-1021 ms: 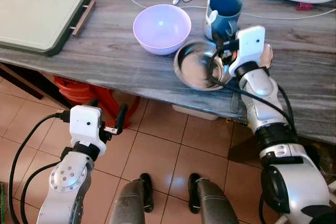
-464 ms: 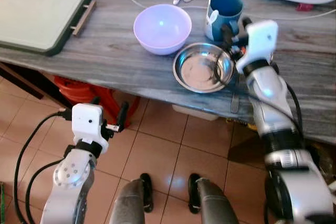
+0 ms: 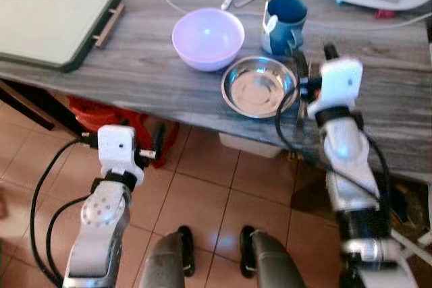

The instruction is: Setting the table

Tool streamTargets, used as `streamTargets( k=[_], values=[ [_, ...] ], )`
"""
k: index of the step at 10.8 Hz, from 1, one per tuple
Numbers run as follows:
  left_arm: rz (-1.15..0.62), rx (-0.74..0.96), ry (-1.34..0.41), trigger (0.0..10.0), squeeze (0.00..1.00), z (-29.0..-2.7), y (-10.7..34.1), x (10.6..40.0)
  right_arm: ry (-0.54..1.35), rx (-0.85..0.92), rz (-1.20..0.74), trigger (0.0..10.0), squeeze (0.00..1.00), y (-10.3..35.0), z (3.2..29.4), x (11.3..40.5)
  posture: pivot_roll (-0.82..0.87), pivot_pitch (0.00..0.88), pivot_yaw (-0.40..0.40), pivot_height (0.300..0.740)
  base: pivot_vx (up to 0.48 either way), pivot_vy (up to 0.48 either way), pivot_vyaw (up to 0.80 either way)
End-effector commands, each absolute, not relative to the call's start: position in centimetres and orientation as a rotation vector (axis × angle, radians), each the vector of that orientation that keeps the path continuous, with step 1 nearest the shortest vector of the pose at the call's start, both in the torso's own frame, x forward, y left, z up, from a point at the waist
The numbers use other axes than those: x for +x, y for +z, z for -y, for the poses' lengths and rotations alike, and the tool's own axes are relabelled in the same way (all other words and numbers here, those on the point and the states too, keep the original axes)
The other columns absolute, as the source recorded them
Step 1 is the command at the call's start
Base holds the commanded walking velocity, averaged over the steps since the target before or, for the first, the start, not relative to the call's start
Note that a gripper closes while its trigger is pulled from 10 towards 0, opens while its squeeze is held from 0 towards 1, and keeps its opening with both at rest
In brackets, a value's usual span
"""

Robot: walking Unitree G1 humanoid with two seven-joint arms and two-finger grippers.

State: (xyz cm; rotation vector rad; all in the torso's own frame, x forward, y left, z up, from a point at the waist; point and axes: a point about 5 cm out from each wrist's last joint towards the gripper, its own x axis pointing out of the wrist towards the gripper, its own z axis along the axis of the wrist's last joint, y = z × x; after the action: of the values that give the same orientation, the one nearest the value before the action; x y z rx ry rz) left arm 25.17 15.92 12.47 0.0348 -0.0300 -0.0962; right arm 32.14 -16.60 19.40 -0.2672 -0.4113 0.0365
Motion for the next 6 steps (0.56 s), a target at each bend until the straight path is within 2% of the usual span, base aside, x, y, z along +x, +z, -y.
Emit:
streamTargets(
  k=[1, 6],
  values=[
    [0.022, 0.042, -0.075, 10.0, 0.00, -16.2, 12.0, 25.2, 0.017, -0.281, 0.419, 10.0, 0.00, 19.6, 16.4, 31.5, 0.01, 0.142, 0.029, 0.740, 0.000, 0.000, 0.00],
    [0.036, 0.012, -0.048, 10.0, 0.00, -15.6, 11.6, 25.7, -0.014, -0.205, 0.334, 10.0, 0.00, 18.1, 15.9, 30.2, -0.01, 0.120, 0.016, 0.740, 0.000, 0.000, 0.00]
  ],
)
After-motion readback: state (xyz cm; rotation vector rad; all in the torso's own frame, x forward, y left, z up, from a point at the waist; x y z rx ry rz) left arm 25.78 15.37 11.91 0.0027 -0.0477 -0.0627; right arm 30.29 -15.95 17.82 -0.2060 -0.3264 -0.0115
